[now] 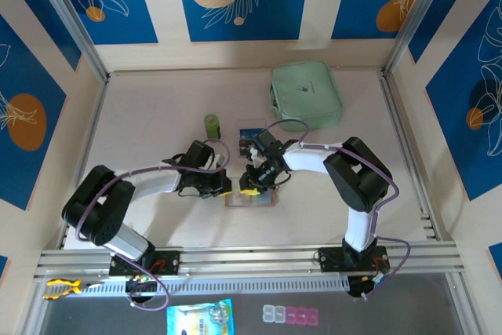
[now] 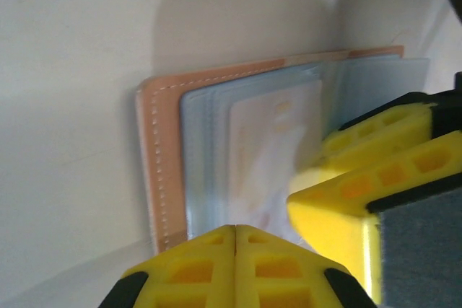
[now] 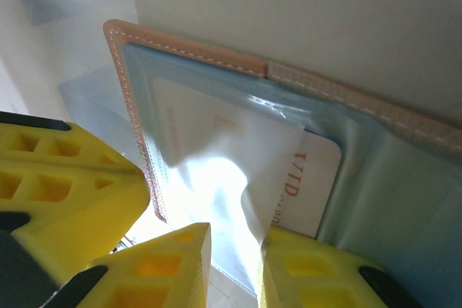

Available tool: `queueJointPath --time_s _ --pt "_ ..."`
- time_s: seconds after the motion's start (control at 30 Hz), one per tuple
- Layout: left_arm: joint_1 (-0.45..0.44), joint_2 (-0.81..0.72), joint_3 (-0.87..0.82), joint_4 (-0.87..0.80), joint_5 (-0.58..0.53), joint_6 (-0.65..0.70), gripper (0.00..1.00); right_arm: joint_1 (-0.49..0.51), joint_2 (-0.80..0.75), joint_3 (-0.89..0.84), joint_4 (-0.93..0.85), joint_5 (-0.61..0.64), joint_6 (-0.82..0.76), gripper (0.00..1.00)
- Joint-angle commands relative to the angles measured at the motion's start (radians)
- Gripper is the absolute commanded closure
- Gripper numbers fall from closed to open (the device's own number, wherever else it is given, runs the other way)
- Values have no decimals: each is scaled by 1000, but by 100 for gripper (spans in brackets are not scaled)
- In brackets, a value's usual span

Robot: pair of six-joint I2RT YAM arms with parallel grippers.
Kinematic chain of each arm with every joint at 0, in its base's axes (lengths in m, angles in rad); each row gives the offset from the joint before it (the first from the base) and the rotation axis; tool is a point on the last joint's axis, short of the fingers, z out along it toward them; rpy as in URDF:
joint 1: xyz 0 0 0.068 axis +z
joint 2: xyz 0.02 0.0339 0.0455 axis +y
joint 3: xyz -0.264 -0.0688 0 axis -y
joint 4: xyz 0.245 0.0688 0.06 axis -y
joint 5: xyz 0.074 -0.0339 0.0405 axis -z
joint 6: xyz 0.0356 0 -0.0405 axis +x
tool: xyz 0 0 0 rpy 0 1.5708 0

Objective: Take the credit cards out of the card holder

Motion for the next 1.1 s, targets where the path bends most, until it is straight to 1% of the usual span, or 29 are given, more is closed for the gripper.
queueJointPath --time_s 0.0,0.13,0.4,0.57,1.07 --pt "3 22 7 42 45 -17 98 3 -9 -10 -56 32 -8 75" --pt "3 43 -2 18 32 -1 100 4 -9 -11 -56 32 -7 75" --pt "5 47 -9 -96 -63 59 100 4 -9 -4 -91 67 -14 72" --pt "6 54 -17 -98 -68 59 100 3 -17 1 -125 99 -28 72" --pt "6 28 -2 -118 -73 65 100 4 -49 15 -137 104 -45 72"
